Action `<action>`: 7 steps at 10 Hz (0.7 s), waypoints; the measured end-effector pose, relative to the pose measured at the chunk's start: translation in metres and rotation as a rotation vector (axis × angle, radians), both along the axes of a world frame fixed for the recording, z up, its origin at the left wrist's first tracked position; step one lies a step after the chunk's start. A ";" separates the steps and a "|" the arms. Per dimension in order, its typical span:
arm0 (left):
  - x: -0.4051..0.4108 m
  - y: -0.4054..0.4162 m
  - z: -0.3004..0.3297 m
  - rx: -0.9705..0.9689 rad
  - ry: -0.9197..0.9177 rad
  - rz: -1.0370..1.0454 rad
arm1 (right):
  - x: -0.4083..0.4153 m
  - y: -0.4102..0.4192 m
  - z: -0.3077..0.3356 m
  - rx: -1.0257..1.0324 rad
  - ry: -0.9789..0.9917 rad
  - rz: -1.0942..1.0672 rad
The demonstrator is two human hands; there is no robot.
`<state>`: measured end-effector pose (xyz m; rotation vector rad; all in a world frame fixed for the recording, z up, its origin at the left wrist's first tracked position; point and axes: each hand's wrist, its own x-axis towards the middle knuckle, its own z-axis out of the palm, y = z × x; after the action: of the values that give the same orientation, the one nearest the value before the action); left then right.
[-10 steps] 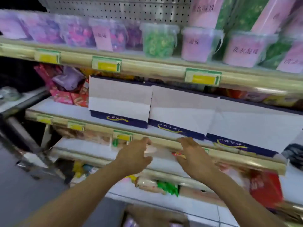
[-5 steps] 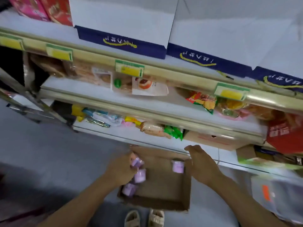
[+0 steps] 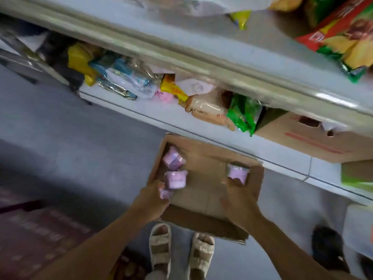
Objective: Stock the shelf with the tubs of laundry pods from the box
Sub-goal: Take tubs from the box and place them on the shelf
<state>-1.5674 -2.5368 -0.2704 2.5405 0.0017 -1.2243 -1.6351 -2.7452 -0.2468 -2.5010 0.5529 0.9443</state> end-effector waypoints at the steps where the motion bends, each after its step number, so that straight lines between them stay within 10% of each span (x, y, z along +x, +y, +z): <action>1: 0.000 -0.004 -0.078 -0.020 -0.008 0.043 | 0.000 0.002 -0.088 0.081 -0.106 0.011; 5: -0.002 0.030 -0.287 0.139 0.101 0.258 | 0.051 0.062 -0.325 0.183 -0.098 -0.037; 7: -0.007 0.033 -0.336 0.158 0.246 0.461 | 0.080 0.083 -0.384 0.270 -0.035 -0.522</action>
<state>-1.5747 -2.5034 -0.6068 2.3040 0.7221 -1.3670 -1.5551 -2.6618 -0.6311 -1.9832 0.9383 0.7130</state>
